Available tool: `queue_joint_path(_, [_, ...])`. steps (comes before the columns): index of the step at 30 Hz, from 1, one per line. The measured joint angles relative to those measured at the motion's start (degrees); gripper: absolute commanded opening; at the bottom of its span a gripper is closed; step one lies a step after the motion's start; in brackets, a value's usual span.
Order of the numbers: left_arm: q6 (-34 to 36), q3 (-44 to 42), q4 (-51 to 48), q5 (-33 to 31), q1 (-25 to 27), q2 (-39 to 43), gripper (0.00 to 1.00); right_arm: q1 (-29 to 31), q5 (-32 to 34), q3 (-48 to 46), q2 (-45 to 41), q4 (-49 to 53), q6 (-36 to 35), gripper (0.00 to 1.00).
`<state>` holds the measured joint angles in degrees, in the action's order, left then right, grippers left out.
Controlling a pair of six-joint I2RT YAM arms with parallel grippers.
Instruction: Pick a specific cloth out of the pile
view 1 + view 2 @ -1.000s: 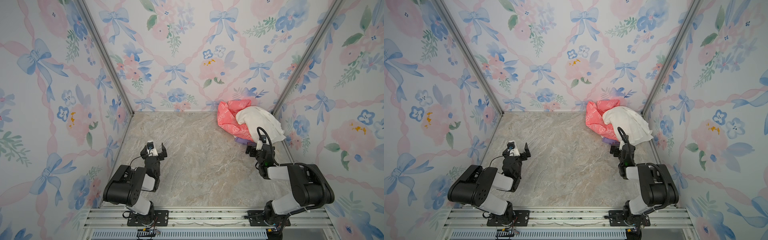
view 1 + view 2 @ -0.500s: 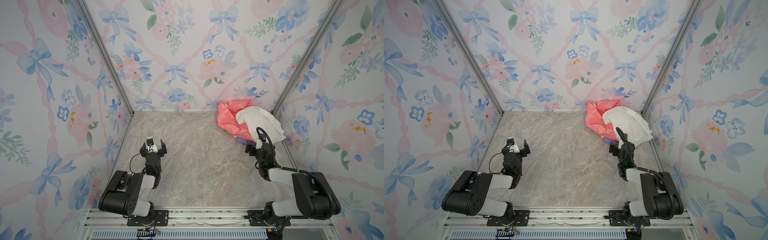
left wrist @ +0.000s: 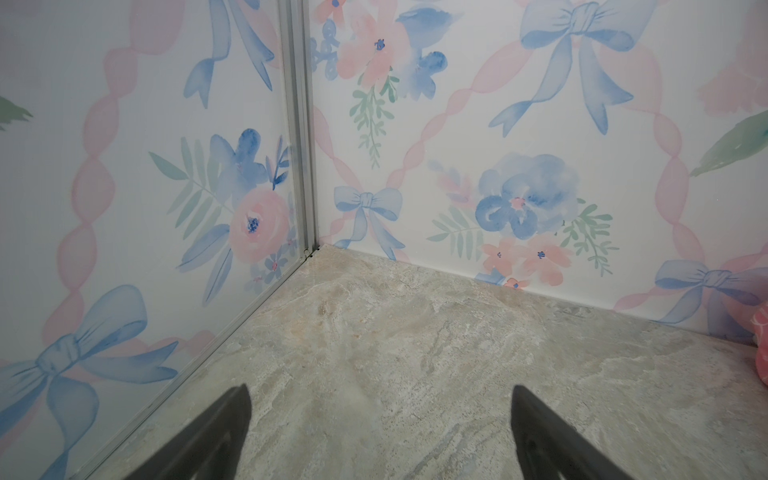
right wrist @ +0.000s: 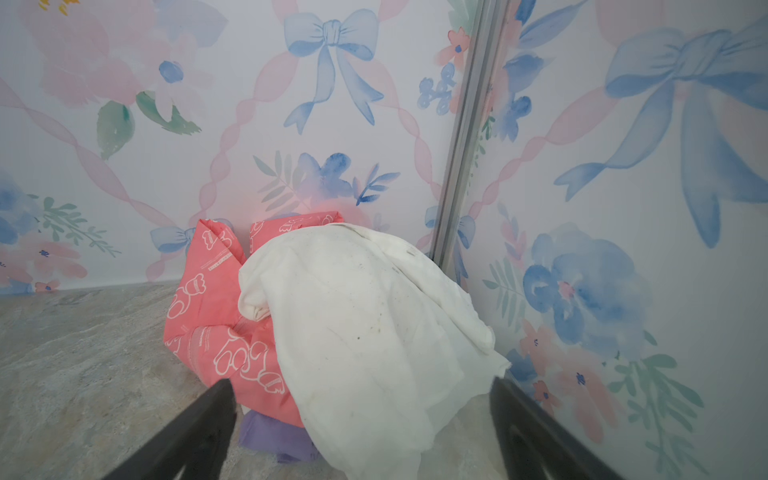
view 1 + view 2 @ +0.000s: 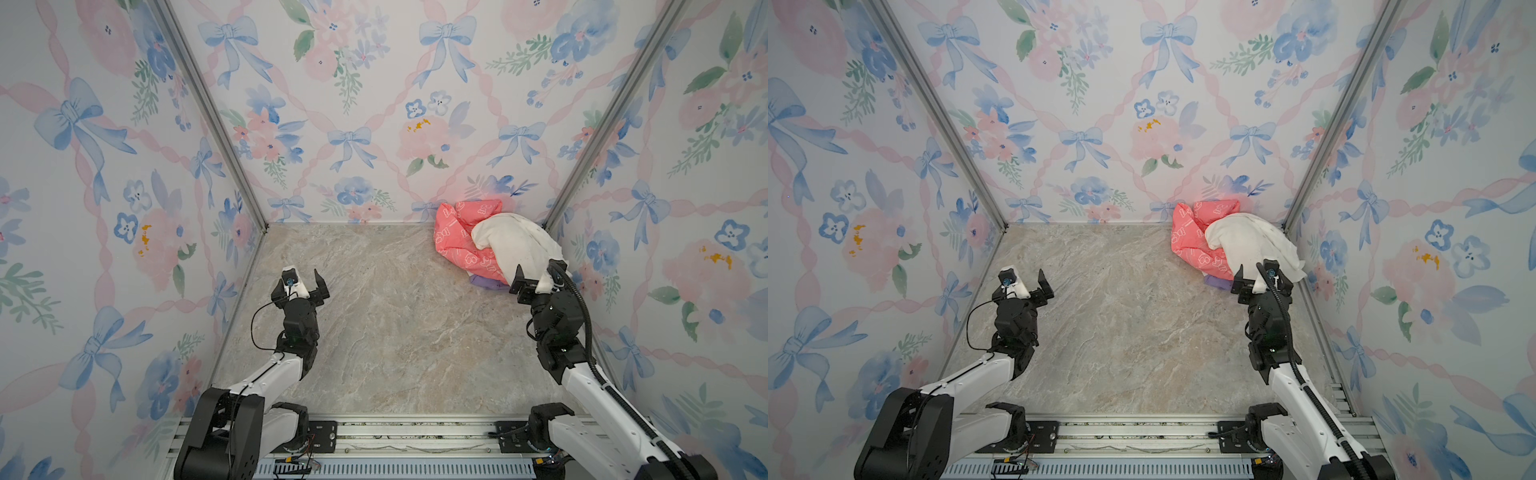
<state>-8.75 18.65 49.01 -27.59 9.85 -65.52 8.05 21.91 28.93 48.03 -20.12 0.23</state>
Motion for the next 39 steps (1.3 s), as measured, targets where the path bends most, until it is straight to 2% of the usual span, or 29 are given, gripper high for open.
queue_joint_path(3, [-0.5, 0.5, -2.3, 1.6, -0.1, 0.4, 0.98, -2.3, 5.5, 6.9, -1.2, 14.2, 8.5, 0.97])
queue_joint_path(5, [-0.5, 1.4, -4.2, 3.1, -0.1, 0.2, 0.98, -6.5, 6.8, 11.3, -0.6, 22.9, 12.8, 0.97])
queue_joint_path(8, [-0.5, 3.8, -6.7, 5.6, -0.1, -1.0, 0.98, -12.0, 6.8, 14.4, 1.1, 32.1, 17.1, 0.97])
queue_joint_path(10, [-0.5, 5.3, -7.4, 7.5, -0.1, -2.1, 0.98, -13.3, 6.4, 15.0, 2.2, 36.8, 18.9, 0.97])
queue_joint_path(14, [-1.0, 8.6, -8.8, 11.1, 0.4, -5.5, 0.98, -13.7, 0.9, 15.2, 3.2, 44.1, 21.4, 0.97])
queue_joint_path(20, [-3.0, 11.1, -10.0, 14.4, 2.2, -8.6, 0.98, -12.8, -8.4, 13.1, 1.4, 45.1, 32.9, 0.99])
queue_joint_path(26, [-3.7, 11.1, -11.1, 16.1, 3.2, -8.3, 0.98, -6.4, -12.3, 6.7, 1.8, 41.0, 47.7, 0.98])
queue_joint_path(34, [-5.3, 11.1, -12.3, 17.0, 3.3, -6.0, 0.98, -1.2, -15.4, 5.9, 14.5, 29.7, 62.0, 0.88])
queue_joint_path(39, [-5.9, 11.1, -13.0, 18.1, 3.3, -5.8, 0.98, 0.0, -16.2, 5.9, 22.1, 23.5, 67.8, 0.76])
